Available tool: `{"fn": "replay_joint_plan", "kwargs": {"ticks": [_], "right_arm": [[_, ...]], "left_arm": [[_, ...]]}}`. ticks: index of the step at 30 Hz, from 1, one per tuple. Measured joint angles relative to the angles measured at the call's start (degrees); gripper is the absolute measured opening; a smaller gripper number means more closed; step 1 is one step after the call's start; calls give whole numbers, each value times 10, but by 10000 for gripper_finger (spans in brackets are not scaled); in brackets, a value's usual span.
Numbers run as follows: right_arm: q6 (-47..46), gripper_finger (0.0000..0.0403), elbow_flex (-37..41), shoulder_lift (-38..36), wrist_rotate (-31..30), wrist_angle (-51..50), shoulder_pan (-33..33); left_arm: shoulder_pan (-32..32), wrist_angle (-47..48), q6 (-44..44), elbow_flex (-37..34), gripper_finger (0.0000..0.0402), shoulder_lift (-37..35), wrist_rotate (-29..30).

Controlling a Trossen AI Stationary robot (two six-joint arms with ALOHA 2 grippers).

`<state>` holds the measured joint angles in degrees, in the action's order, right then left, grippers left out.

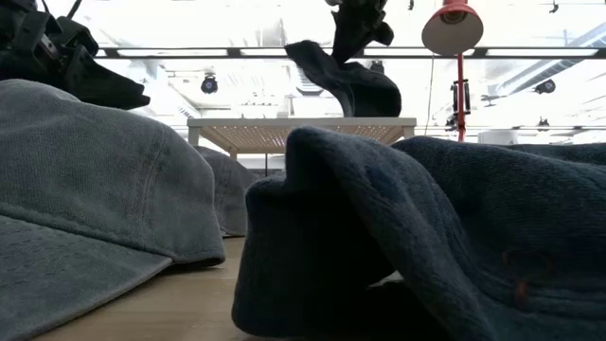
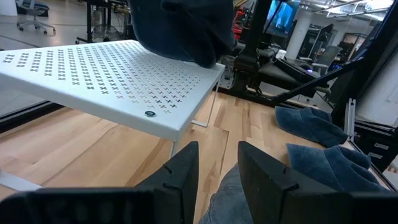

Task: Pick & Place hat
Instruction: Put the top blue cap on the shelf

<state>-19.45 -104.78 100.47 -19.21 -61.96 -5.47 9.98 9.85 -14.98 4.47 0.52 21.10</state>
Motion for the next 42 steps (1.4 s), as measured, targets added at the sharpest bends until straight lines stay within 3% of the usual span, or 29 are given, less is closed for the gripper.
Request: {"fn": "replay_joint_plan", "kwargs": {"ticks": [20,42], "right_arm": [[-12,8,-47,66,28,-3,-20],[-59,8,-49,64,26,28,-30]], "left_arm": [[0,0,-2,0,115,3,0],[0,0,-1,0,115,3,0]]}}
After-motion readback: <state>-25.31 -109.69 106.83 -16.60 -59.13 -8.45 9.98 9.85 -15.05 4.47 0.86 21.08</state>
